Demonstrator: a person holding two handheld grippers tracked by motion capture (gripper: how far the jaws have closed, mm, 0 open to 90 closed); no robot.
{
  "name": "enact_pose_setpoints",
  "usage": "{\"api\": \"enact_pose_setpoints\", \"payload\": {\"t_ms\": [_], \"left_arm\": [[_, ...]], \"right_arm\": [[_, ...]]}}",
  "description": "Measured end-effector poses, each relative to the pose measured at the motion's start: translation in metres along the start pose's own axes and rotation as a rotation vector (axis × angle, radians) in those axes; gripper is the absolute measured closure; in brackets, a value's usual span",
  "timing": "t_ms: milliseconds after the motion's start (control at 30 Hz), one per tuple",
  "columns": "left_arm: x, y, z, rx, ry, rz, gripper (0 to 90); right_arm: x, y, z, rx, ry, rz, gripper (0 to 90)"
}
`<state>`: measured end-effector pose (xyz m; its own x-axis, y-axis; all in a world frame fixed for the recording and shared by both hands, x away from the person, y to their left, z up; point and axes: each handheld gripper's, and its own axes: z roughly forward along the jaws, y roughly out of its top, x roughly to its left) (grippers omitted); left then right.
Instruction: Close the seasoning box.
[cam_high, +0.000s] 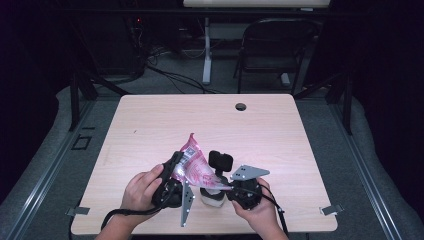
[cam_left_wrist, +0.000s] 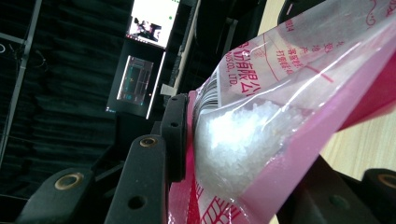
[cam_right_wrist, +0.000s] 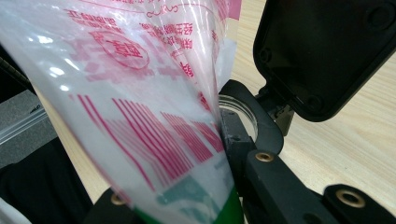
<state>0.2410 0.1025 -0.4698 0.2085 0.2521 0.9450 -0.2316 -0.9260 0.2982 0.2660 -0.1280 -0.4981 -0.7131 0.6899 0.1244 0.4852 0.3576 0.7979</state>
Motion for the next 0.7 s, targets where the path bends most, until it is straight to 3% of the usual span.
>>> {"api": "enact_pose_setpoints", "payload": {"t_ms": [700], "left_arm": [[0.0013,0.0007,-0.0011,-0.001,0.001,0.002,67.3]], "right_arm": [[0.0003,-0.0001,0.0007,-0.003,0.006,0.002,87.9]]}}
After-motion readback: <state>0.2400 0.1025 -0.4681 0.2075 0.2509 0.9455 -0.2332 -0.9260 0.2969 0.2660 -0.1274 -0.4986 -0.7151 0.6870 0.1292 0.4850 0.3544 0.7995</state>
